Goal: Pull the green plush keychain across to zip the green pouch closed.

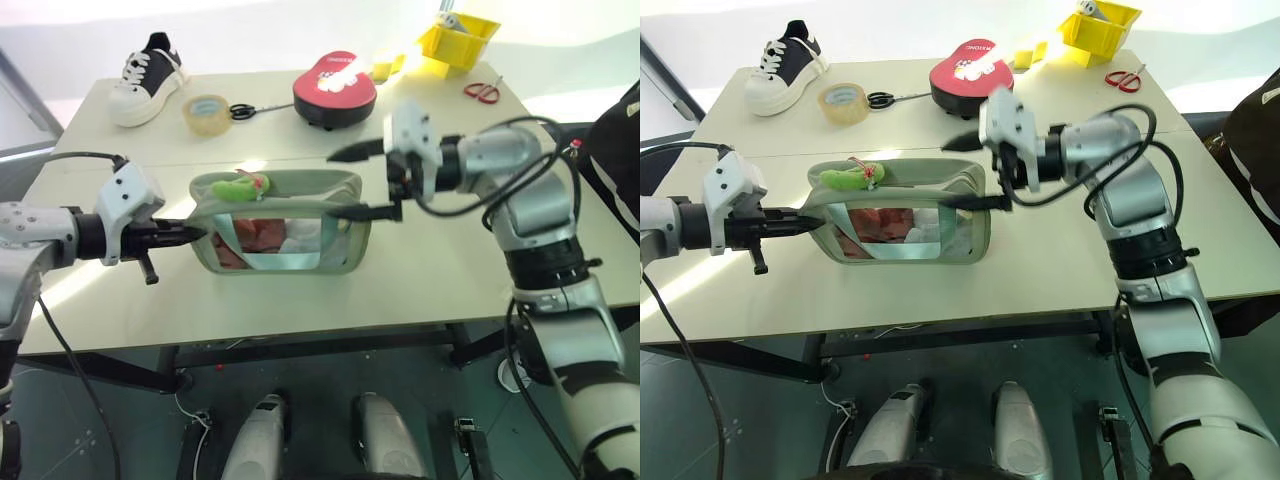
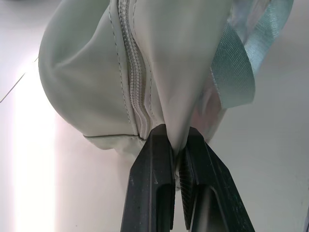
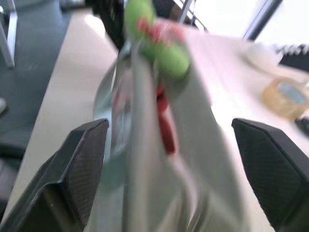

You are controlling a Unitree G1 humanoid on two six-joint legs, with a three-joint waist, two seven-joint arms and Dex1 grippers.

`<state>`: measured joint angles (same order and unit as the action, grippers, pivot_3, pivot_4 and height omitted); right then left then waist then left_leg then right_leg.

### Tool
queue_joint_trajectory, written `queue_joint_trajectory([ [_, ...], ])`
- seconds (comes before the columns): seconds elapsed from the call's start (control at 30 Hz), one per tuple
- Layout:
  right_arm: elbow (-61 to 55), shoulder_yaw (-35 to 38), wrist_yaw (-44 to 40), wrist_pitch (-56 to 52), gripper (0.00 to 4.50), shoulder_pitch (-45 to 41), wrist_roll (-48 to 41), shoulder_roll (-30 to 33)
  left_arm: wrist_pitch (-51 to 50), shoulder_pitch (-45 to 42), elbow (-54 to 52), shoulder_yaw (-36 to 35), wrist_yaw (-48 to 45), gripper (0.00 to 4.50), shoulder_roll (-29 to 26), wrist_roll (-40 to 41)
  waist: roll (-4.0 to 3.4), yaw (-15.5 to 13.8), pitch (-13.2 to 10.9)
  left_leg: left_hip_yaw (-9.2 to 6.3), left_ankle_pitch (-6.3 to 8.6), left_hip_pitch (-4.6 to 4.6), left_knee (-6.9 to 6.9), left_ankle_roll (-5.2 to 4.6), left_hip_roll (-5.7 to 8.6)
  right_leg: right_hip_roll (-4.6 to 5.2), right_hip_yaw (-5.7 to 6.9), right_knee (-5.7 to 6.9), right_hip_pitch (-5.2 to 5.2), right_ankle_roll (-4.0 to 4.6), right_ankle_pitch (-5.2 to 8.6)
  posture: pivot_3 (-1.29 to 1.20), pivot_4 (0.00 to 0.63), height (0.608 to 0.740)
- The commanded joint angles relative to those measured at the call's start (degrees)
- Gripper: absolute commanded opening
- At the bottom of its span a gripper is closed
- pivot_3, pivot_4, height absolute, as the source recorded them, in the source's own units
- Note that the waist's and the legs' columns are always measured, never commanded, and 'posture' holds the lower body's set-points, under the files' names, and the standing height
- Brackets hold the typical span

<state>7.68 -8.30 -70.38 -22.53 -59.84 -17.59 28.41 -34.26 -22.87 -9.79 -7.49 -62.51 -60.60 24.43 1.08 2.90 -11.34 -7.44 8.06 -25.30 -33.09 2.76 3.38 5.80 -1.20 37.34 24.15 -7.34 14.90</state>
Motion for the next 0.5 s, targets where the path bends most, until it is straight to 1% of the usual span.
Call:
queue_joint_trajectory([
  [0.03,-4.14,-0.27,3.86,-0.25,4.07,-1.87,-1.4,-4.42,1.0,-0.58,-1.14,-1.45,-0.26,0.0,-1.25,-0.25,0.01,-0.17,0.01,-0.01,0.0,0.0,0.01,0.0,-0.02,-0.03,0.0,0.0,0.0,0.01,-0.01,0.0,0.15,0.74],
  [0.13,-3.6,-4.31,6.63,3.92,4.07,-1.04,2.11,-9.31,1.01,-1.21,-0.81,-1.13,-0.1,0.0,-0.95,-0.49,0.02,-0.18,0.01,-0.02,0.0,0.0,0.0,0.01,-0.06,-0.12,0.0,0.0,0.0,0.1,-0.06,0.0,0.15,0.74],
  [0.2,-0.99,-6.42,7.84,7.48,4.07,-0.9,4.37,-12.09,1.25,-1.67,-0.7,-0.61,-0.29,0.0,-0.79,-0.65,0.02,-0.18,0.01,-0.02,0.0,0.0,0.0,0.01,-0.08,-0.17,0.0,0.01,0.03,0.11,-0.07,0.0,0.15,0.74],
  [0.3,4.0,-7.6,8.5,11.17,4.07,-1.94,6.17,-14.7,1.18,-2.4,-0.7,-0.09,-0.46,0.0,-0.7,-0.74,0.02,-0.29,0.01,-0.02,-0.01,-0.02,0.0,0.02,-0.08,-0.19,0.0,0.01,0.06,0.12,-0.08,0.0,0.15,0.74],
  [0.4,9.44,-7.67,9.99,13.88,4.07,-3.53,8.26,-16.02,1.17,-2.59,-0.64,0.12,-0.55,0.0,-0.66,-0.85,0.02,-0.36,0.02,-0.03,-0.02,-0.02,0.0,0.05,-0.08,-0.2,0.01,0.0,0.04,0.13,-0.09,0.0,0.15,0.74],
  [0.43,10.82,-7.48,10.46,14.5,3.84,-3.91,8.74,-16.29,1.28,-2.44,-0.61,0.13,-0.68,0.0,-0.76,-0.92,0.02,-0.34,0.01,-0.03,-0.02,-0.02,0.0,0.05,-0.08,-0.2,0.01,0.0,0.04,0.13,-0.09,0.0,0.15,0.74],
  [0.5,12.37,-7.27,10.37,15.78,3.15,-4.18,9.23,-16.27,1.41,-2.17,-0.61,0.02,-0.86,0.0,-0.87,-1.02,0.02,-0.27,0.01,-0.03,-0.02,-0.02,0.02,0.05,-0.08,-0.21,0.0,0.01,0.06,0.13,-0.09,0.0,0.15,0.74],
])
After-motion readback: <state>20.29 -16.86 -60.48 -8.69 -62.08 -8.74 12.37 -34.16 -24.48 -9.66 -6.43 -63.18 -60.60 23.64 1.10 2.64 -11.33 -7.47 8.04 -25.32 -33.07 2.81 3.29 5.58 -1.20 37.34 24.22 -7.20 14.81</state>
